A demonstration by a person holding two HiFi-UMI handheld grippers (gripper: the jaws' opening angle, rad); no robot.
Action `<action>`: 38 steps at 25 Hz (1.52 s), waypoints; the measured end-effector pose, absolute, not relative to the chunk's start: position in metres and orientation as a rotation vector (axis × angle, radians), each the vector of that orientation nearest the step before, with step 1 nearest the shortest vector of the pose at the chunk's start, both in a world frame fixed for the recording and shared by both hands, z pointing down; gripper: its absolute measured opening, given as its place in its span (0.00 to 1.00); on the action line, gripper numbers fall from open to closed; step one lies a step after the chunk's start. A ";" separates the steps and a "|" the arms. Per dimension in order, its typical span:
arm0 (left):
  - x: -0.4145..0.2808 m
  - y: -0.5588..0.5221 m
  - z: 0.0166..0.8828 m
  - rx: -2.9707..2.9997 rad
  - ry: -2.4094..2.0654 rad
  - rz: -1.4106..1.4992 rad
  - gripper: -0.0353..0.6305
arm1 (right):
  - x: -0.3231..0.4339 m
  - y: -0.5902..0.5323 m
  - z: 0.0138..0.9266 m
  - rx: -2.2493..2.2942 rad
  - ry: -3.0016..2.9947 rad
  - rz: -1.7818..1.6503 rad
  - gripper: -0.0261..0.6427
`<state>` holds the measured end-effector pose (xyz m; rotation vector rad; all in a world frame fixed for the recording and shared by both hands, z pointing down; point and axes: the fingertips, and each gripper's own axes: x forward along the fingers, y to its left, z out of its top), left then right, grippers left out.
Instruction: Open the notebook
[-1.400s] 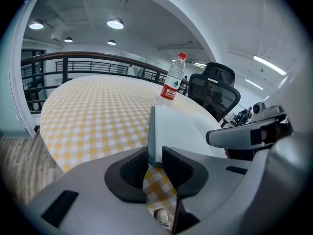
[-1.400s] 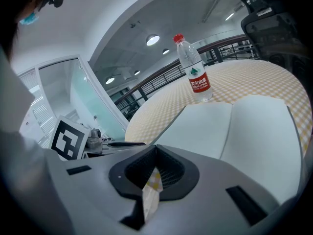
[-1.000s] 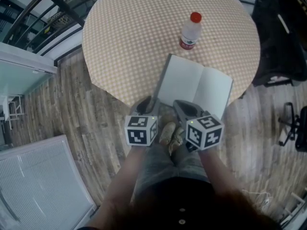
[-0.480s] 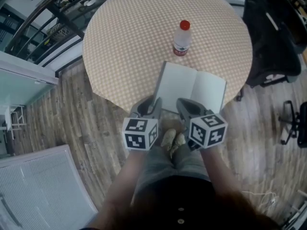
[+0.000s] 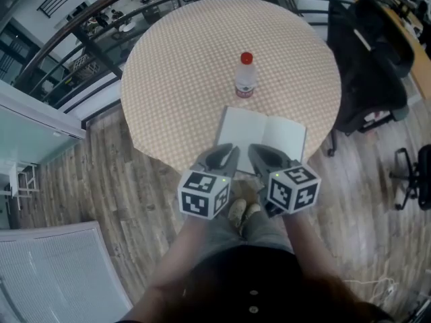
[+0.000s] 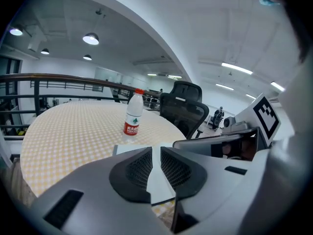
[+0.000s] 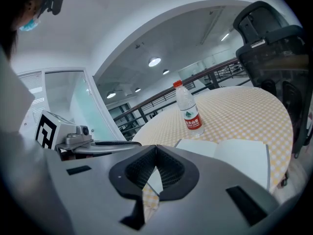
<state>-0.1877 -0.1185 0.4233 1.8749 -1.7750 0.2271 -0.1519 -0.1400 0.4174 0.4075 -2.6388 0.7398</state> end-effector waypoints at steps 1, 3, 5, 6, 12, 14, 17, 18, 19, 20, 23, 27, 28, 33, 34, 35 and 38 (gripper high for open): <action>-0.185 -0.120 0.419 1.889 -1.771 0.227 0.14 | -0.150 -0.141 0.412 0.407 -2.649 0.735 0.06; -0.180 -0.122 0.410 1.916 -1.769 0.227 0.10 | -0.146 -0.143 0.403 0.411 -2.669 0.722 0.06; -0.176 -0.124 0.402 1.942 -1.770 0.219 0.09 | -0.141 -0.145 0.395 0.418 -2.689 0.710 0.06; -0.173 -0.125 0.397 1.955 -1.769 0.211 0.08 | -0.139 -0.146 0.392 0.423 -2.698 0.704 0.06; -0.154 -0.127 0.377 2.037 -1.734 0.163 0.07 | -0.123 -0.151 0.371 0.450 -2.738 0.687 0.06; -0.148 -0.127 0.373 2.053 -1.711 0.139 0.07 | -0.117 -0.150 0.365 0.456 -2.746 0.682 0.06; -0.138 -0.128 0.370 2.078 -1.685 0.135 0.07 | -0.106 -0.150 0.356 0.480 -2.759 0.656 0.06; -0.134 -0.129 0.369 2.087 -1.680 0.138 0.07 | -0.102 -0.151 0.354 0.491 -2.766 0.652 0.06; -0.131 -0.130 0.369 2.095 -1.678 0.138 0.07 | -0.097 -0.152 0.351 0.504 -2.774 0.650 0.06; -0.129 -0.132 0.369 2.102 -1.676 0.136 0.07 | -0.093 -0.152 0.349 0.521 -2.783 0.649 0.06; -0.119 -0.135 0.369 2.123 -1.650 0.115 0.07 | -0.079 -0.153 0.349 0.565 -2.790 0.656 0.06; -0.107 -0.139 0.370 2.149 -1.617 0.121 0.07 | -0.067 -0.152 0.357 0.597 -2.770 0.648 0.06; -0.105 -0.139 0.372 2.150 -1.611 0.124 0.07 | -0.064 -0.152 0.358 0.603 -2.765 0.638 0.06; -0.094 -0.138 0.383 2.144 -1.570 0.143 0.07 | -0.055 -0.142 0.368 0.614 -2.731 0.634 0.06; -0.093 -0.138 0.384 2.143 -1.563 0.150 0.07 | -0.054 -0.140 0.369 0.615 -2.726 0.637 0.06; -0.092 -0.138 0.386 2.140 -1.558 0.156 0.07 | -0.053 -0.139 0.371 0.615 -2.720 0.640 0.06; -0.088 -0.138 0.391 2.130 -1.545 0.174 0.07 | -0.051 -0.138 0.376 0.620 -2.706 0.652 0.06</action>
